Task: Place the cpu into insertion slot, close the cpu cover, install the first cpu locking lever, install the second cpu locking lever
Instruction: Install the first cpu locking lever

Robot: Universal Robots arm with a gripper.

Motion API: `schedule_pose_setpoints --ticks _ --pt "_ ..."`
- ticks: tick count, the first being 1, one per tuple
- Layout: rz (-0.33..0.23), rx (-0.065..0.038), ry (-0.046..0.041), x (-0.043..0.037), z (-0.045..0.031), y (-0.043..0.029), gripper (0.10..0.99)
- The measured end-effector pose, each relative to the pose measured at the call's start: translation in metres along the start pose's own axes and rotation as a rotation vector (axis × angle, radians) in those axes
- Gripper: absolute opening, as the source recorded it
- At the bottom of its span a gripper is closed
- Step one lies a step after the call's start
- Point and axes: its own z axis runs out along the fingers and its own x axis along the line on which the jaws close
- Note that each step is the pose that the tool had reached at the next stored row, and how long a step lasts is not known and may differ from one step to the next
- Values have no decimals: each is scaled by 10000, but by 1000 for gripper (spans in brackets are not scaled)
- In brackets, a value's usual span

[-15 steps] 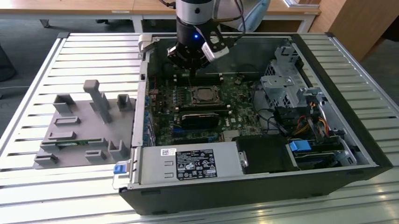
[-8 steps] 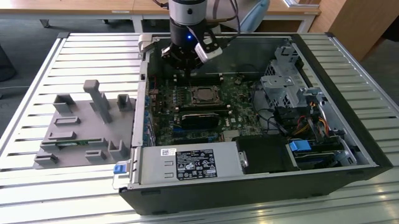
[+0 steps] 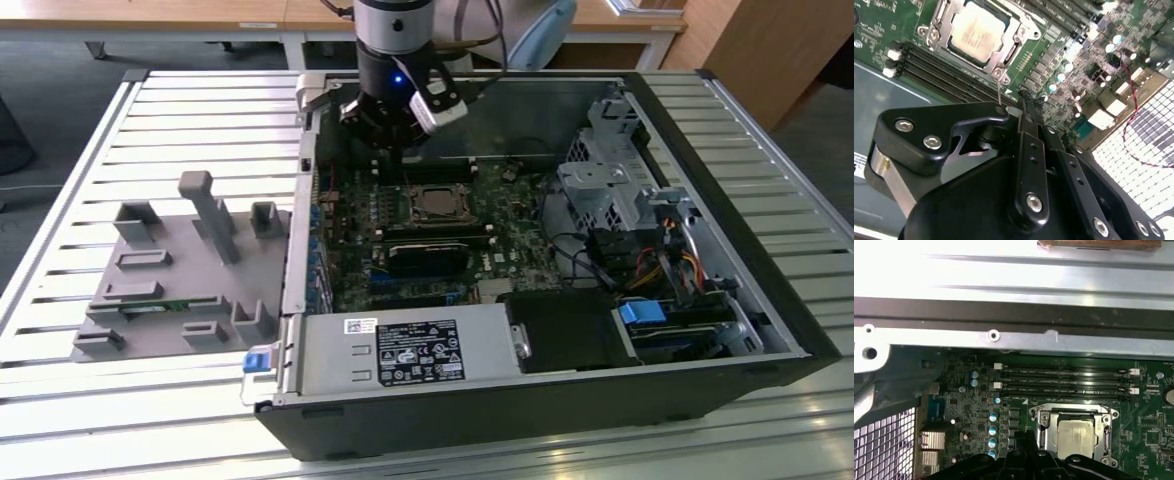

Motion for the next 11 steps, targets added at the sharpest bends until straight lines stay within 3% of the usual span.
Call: schedule_pose_setpoints --ticks 11 --pt "76 0 -4 56 28 115 106"
